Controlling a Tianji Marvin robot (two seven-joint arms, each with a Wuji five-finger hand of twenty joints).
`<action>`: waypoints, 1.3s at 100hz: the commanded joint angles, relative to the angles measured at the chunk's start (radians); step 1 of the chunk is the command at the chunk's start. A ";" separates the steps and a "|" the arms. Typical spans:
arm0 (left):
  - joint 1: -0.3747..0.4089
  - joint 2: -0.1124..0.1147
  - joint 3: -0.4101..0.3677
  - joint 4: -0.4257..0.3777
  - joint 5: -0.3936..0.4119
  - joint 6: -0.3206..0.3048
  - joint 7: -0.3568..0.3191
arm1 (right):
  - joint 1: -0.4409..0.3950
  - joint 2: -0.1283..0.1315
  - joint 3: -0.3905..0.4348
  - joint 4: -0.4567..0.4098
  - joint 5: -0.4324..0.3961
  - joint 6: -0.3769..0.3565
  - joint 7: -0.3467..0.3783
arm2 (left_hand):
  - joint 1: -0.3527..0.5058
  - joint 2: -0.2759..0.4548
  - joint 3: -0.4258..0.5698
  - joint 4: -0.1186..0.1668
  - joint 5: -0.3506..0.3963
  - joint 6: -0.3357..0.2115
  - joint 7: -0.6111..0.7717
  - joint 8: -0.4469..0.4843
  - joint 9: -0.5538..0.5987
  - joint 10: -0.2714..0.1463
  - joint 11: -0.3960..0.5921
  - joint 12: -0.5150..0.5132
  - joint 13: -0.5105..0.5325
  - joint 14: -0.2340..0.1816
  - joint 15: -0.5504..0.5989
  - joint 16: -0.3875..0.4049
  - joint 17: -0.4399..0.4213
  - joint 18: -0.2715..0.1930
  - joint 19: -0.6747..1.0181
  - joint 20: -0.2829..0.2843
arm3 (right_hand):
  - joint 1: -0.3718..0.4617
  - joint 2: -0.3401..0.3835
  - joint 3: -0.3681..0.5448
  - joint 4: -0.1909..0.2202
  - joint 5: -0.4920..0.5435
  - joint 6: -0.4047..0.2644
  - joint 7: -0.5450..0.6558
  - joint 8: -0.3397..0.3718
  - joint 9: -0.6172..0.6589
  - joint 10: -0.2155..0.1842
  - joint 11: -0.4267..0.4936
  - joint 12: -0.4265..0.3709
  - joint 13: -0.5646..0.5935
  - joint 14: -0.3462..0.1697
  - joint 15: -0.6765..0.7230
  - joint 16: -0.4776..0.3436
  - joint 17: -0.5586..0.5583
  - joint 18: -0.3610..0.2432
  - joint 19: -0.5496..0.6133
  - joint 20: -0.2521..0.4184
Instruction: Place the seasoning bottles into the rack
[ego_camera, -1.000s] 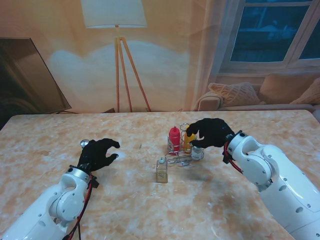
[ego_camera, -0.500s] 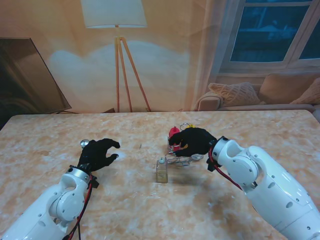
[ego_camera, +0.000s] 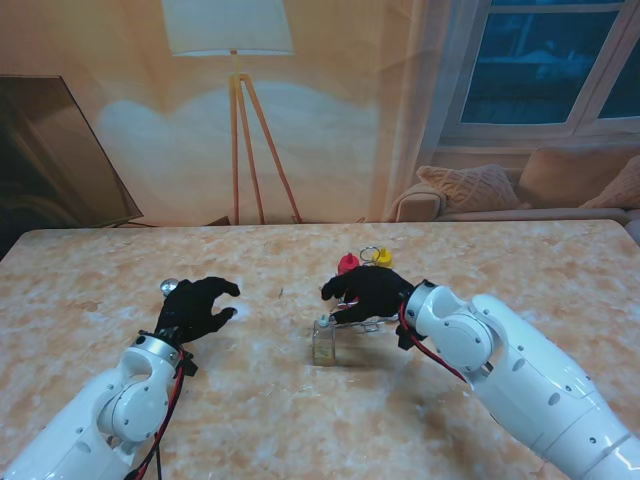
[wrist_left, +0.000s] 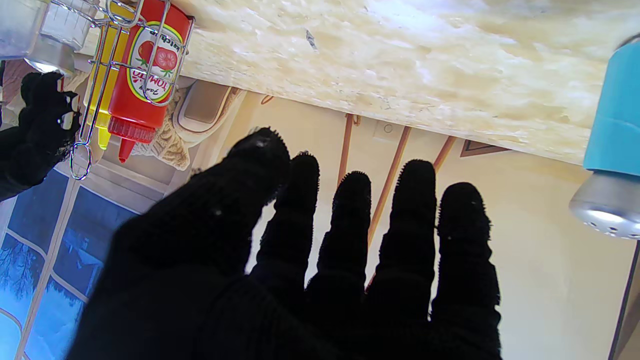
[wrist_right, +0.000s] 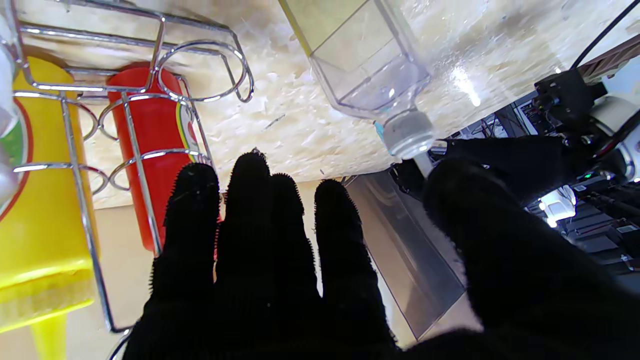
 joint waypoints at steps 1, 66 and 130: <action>0.004 -0.002 -0.001 -0.002 -0.001 -0.002 -0.013 | 0.005 -0.011 -0.018 0.012 0.006 -0.004 0.027 | 0.017 -0.009 0.003 -0.020 0.011 -0.011 0.017 0.007 -0.032 -0.011 -0.011 -0.004 -0.031 0.002 -0.021 0.010 -0.017 -0.004 -0.013 -0.013 | -0.032 -0.026 0.020 0.008 -0.021 0.021 -0.016 -0.003 -0.040 0.017 -0.004 -0.023 -0.026 0.019 -0.013 -0.027 -0.018 0.001 -0.007 -0.019; 0.008 -0.002 -0.005 -0.004 0.001 -0.004 -0.010 | 0.073 -0.019 -0.134 0.070 0.038 -0.008 0.037 | 0.018 -0.010 0.003 -0.021 0.012 -0.011 0.019 0.009 -0.028 -0.008 -0.010 -0.002 -0.031 0.003 -0.021 0.010 -0.018 -0.003 -0.013 -0.012 | -0.047 -0.040 0.042 0.003 -0.052 0.014 -0.039 0.020 -0.104 0.039 -0.005 -0.017 -0.085 0.068 -0.011 -0.023 -0.094 0.053 0.001 0.004; 0.008 -0.002 -0.006 -0.003 0.001 -0.005 -0.010 | 0.098 -0.017 -0.177 0.097 0.011 -0.027 0.030 | 0.019 -0.009 0.002 -0.021 0.011 -0.011 0.018 0.008 -0.026 -0.002 -0.011 -0.002 -0.030 0.002 -0.021 0.010 -0.017 0.001 -0.011 -0.010 | -0.024 -0.088 0.081 0.000 -0.084 -0.065 0.017 0.051 -0.094 0.014 0.007 0.008 -0.065 0.061 0.010 0.010 -0.094 0.068 0.047 0.045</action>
